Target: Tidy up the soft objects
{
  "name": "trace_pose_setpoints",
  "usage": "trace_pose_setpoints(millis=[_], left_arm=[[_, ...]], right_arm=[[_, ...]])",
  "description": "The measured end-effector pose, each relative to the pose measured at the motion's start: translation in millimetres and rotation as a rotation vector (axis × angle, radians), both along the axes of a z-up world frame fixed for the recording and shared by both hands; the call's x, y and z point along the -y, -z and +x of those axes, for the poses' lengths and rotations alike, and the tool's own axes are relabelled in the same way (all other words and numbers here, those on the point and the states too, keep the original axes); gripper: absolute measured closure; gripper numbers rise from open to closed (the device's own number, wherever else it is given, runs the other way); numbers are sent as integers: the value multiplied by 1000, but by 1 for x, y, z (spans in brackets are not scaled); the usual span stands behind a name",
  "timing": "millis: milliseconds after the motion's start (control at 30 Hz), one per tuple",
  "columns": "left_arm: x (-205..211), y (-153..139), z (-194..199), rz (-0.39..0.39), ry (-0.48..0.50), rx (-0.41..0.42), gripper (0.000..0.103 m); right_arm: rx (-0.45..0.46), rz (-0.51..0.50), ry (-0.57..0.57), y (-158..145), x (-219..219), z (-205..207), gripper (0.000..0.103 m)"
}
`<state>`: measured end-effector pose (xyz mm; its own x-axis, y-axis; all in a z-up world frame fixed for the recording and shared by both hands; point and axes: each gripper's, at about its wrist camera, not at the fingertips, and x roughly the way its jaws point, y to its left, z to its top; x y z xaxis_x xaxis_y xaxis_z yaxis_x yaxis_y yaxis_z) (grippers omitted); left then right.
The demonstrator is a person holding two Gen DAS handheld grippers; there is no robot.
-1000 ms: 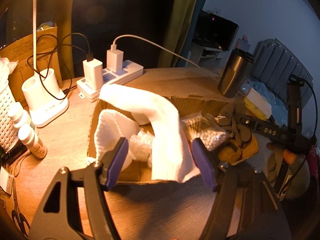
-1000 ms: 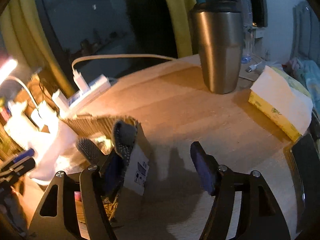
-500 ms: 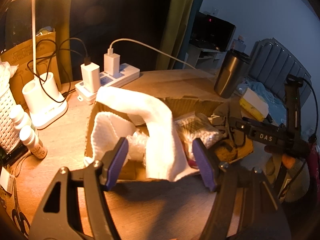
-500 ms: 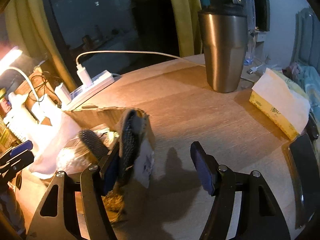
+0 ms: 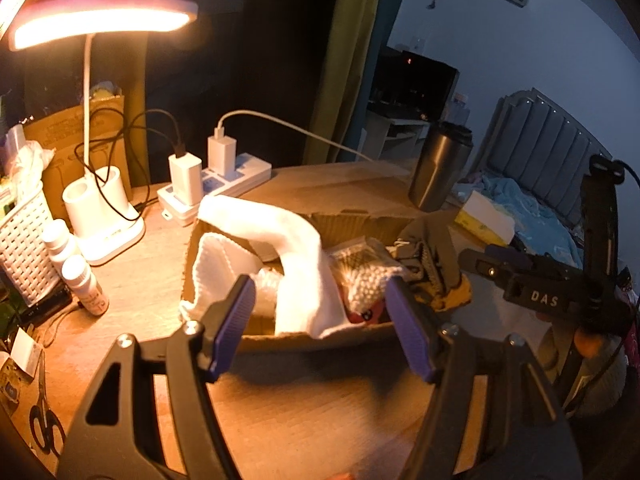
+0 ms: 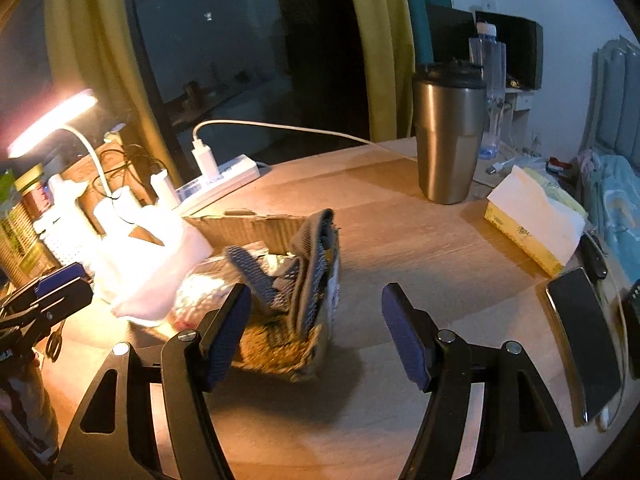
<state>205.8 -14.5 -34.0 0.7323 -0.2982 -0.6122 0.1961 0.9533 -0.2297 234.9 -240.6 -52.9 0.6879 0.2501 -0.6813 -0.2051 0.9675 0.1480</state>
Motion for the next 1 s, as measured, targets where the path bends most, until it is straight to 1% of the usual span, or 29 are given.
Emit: trace_pose_setpoints(millis=[467,500,533,600,700,900,1000], left_arm=[[-6,-20,-44,14,-36,69,33],[-6,-22,-47,16,-40,75,28],[-7,-23,-49,16,-40,79,19],[-7,-28,-57,12,-20,94,13],[-5,-35,-68,28,-20,120,11],[-7,-50,-89,28,-32,169,11],[-5,-58,-100,47,-33,193,11]], right_arm=[[91,-30,-63,-35,-25,-59,32],[98,-31,-71,-38,-27,-64,32],[107,-32,-76,-41,-29,-69,32],[120,-34,-84,-45,-31,-76,32],[142,-41,-92,-53,-34,-88,32],[190,-46,-91,-70,-35,-110,32],[219,-43,-93,-78,-34,-122,32]])
